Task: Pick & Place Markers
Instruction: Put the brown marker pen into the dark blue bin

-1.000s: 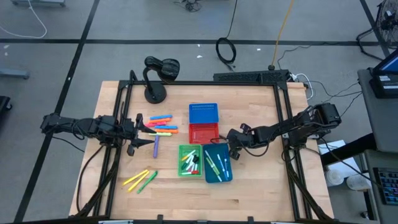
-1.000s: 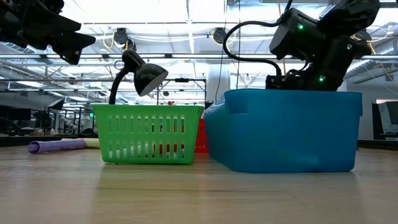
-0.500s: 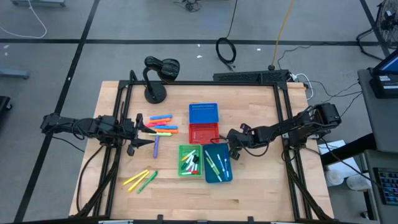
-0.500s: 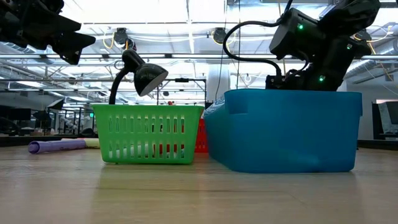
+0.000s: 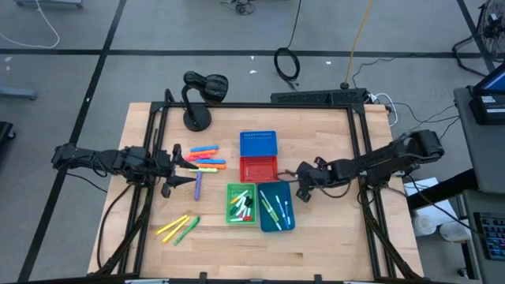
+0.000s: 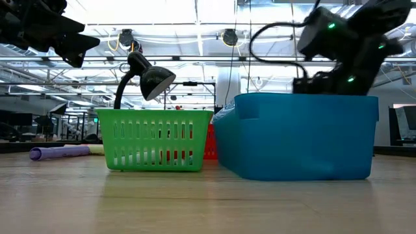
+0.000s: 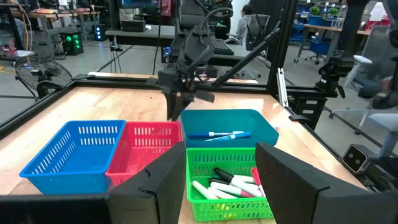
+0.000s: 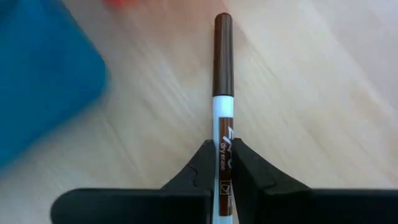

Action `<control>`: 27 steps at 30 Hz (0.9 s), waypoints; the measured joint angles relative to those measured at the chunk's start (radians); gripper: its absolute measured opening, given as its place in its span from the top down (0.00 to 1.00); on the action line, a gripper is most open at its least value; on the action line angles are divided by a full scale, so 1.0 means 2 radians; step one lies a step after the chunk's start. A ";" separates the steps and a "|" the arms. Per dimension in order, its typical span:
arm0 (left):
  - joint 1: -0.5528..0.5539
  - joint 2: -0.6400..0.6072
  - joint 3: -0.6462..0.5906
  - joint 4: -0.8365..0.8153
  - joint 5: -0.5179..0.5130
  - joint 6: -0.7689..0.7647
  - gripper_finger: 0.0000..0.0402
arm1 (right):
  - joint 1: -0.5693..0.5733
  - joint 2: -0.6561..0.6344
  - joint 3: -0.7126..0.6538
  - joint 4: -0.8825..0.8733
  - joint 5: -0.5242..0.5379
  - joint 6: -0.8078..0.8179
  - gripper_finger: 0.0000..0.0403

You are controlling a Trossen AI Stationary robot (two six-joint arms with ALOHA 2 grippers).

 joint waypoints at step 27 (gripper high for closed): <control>0.000 0.000 0.000 0.000 0.000 0.000 0.51 | 0.219 0.060 0.046 0.340 0.139 0.026 0.96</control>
